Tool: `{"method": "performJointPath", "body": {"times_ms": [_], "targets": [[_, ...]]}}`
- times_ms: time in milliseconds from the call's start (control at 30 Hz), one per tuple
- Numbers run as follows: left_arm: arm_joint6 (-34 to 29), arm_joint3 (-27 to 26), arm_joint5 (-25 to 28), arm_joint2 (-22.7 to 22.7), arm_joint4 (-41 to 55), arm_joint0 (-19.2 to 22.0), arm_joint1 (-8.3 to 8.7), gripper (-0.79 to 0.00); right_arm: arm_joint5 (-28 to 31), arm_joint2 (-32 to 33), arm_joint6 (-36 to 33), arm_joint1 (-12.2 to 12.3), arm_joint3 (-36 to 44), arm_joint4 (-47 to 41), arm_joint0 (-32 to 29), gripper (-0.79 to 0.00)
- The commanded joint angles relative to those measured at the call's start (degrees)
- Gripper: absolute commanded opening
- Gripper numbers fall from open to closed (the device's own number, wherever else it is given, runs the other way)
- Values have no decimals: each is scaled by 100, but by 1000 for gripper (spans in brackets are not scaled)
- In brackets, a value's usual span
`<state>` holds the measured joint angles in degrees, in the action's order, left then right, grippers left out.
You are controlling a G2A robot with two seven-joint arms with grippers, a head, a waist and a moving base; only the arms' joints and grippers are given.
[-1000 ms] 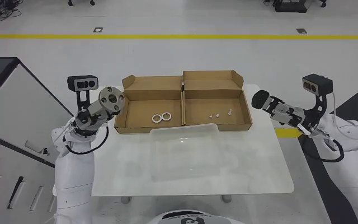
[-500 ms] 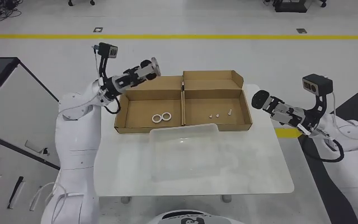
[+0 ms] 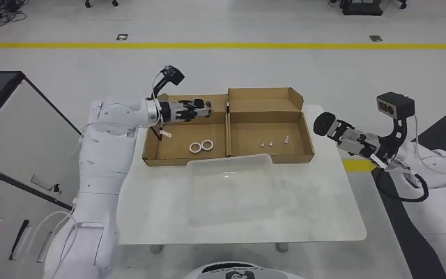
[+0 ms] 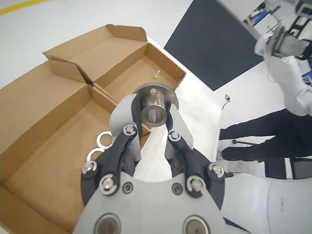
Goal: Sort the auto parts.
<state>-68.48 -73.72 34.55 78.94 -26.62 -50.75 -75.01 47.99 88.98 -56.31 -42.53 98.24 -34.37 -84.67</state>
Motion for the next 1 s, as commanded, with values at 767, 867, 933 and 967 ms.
{"method": "performJointPath", "body": {"times_ms": [767,867,933,967], "targets": [[1347,2531,619,-1487,-4152,1053,140,-785,0,0,0,0,0,0,0,0],[1503,2807,604,-1640,-4352,1105,125,-785,0,0,0,0,0,0,0,0],[1605,2967,600,-1736,-4456,1137,111,-785,0,0,0,0,0,0,0,0],[1643,3031,594,-1780,-4482,1147,102,-785,0,0,0,0,0,0,0,0]]}}
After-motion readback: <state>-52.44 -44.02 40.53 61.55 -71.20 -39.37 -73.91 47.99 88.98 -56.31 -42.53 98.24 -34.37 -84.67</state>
